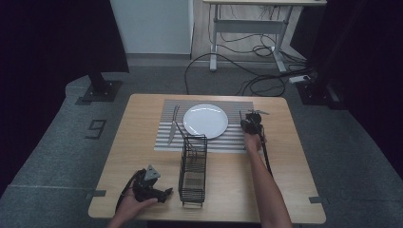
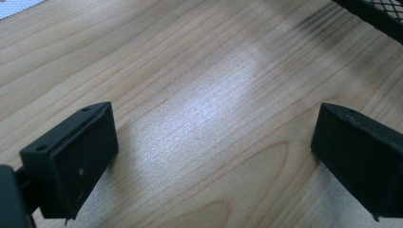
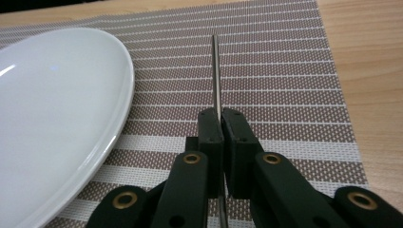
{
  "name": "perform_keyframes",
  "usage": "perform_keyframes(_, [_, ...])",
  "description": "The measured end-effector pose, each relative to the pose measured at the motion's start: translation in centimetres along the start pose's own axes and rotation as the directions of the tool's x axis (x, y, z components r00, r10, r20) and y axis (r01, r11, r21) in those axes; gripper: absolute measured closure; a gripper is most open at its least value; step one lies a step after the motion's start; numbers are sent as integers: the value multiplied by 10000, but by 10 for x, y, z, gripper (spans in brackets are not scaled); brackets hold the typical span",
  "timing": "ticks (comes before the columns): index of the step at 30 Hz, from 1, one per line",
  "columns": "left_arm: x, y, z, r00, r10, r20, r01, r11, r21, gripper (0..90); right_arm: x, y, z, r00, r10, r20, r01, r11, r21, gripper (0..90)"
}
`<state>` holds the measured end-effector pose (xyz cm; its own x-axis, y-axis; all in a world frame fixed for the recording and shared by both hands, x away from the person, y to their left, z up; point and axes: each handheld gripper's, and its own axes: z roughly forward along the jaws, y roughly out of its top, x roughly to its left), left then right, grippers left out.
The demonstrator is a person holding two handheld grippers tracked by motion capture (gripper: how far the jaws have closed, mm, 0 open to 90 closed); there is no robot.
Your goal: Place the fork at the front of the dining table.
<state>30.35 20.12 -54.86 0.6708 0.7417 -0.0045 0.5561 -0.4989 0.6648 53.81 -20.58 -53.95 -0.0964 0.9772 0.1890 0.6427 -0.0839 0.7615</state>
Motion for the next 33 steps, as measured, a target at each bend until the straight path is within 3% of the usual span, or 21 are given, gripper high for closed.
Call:
perform_keyframes(5, [0, 0, 0, 10000, 0, 6, 0, 10000, 0, 15, 2, -2, 6, 9999, -68, 131, 65, 9998, 210, 865])
perform_keyframes(10, [0, 0, 0, 10000, -4, 4, 4, 10000, -4, 15, 8, 2, 10, 9971, -627, 427, 600, 9963, 620, 864])
perform_keyframes(17, [0, 0, 0, 10000, 1, 6, -1, 10000, -2, 16, 9, 2, 14, 9968, -674, 438, 639, 9950, 762, 851])
perform_keyframes(20, [0, 0, 0, 10000, 1, -3, -1, 10000, 0, 16, 8, 2, 13, 9963, -765, 401, 734, 9945, 750, 762])
perform_keyframes(22, [0, 0, 0, 10000, 2, -1, -2, 10000, -1, 16, 6, 3, 12, 9969, -778, 93, 769, 9944, 730, 698])
perform_keyframes(27, [0, 0, 0, 10000, 4, 5, -4, 10000, 0, 16, 4, 9, -6, 9952, -869, -445, 885, 9954, 363, 609])
perform_keyframes(30, [0, 0, 0, 10000, -1, -4, 1, 10000, -6, 17, 1, 7, -24, 9943, -896, -575, 901, 9959, 58, 607])
perform_keyframes(33, [0, 0, 0, 10000, -8, -8, 8, 10000, -12, 18, -5, -1, -39, 9928, -1001, -656, 1017, 9946, 219, 637])
